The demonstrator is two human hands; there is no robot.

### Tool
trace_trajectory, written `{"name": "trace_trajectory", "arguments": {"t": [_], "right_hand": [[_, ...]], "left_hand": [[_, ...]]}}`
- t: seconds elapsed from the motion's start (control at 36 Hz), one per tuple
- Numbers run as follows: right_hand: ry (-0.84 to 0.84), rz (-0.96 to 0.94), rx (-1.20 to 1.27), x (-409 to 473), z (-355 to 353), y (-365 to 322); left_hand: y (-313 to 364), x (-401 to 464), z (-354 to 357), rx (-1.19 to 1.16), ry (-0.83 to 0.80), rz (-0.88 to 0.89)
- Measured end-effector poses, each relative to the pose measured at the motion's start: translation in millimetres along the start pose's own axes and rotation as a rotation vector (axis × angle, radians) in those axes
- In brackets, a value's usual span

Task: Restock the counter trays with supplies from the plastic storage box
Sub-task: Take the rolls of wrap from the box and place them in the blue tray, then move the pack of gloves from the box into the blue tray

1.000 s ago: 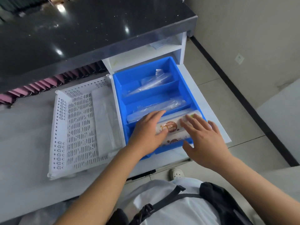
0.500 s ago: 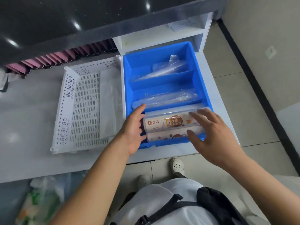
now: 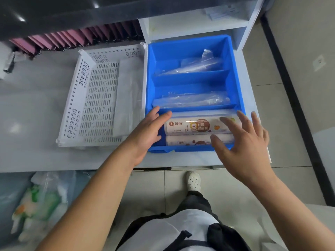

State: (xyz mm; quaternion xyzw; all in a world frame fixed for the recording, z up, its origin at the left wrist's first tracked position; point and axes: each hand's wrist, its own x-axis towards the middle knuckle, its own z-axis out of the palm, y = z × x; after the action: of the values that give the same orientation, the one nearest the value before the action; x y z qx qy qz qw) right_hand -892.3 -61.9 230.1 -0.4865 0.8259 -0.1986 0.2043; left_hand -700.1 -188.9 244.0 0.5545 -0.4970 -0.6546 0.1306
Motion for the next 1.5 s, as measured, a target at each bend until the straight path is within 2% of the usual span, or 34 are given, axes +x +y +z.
{"name": "trace_trajectory", "arguments": {"t": [0.08,0.14,0.22,0.33,0.47,0.67,0.78,0.89,1.03,1.19,1.31,1.42,1.5], "right_hand": [[0.05,-0.065,0.153,-19.2,5.4,-27.7],[-0.033,-0.126,0.256,-36.1,14.5,-55.6],[-0.185,-0.284,0.262,-65.1,40.3,-101.6],[-0.336,-0.477,0.197,-105.0,89.1,-158.8],[-0.559,-0.471,0.06,-139.7,154.1,-204.2],[-0.779,-0.541,-0.125,-178.0,232.0,-253.6],[-0.835,-0.649,-0.182,-191.8,261.7,-304.5],[-0.876,-0.764,-0.221,-198.6,292.0,-352.0],[-0.987,-0.819,-0.319,-191.8,341.6,-397.8],[-1.108,-0.938,-0.37,-175.1,428.0,-461.7],[-1.152,-0.983,-0.47,-162.7,492.4,-509.3],[-1.185,-0.962,-0.59,-152.9,560.5,-531.0],[-1.157,-0.978,-0.769,-150.8,603.0,-530.1]], "left_hand": [[-6.0,-41.1,-29.0,0.032,0.046,0.191],[-21.4,-76.2,-54.7,0.098,0.047,0.308],[-58.0,-125.5,-93.3,0.3,0.14,0.37],[-131.3,-167.7,-145.1,0.406,0.348,0.316],[-234.5,-203.9,-210.8,0.506,0.533,0.023],[-348.4,-280.7,-268.7,0.319,0.678,-0.226],[-387.3,-309.8,-281.4,0.206,0.773,-0.286],[-419.0,-316.5,-290.6,0.027,0.764,-0.375],[-441.4,-309.1,-321.6,-0.001,0.739,-0.494],[-456.3,-306.5,-381.4,-0.107,0.802,-0.58],[-460.0,-298.2,-427.0,-0.14,0.743,-0.688],[-462.4,-269.6,-473.1,-0.239,0.754,-0.631],[-469.3,-239.1,-503.8,-0.415,0.802,-0.613]]}}
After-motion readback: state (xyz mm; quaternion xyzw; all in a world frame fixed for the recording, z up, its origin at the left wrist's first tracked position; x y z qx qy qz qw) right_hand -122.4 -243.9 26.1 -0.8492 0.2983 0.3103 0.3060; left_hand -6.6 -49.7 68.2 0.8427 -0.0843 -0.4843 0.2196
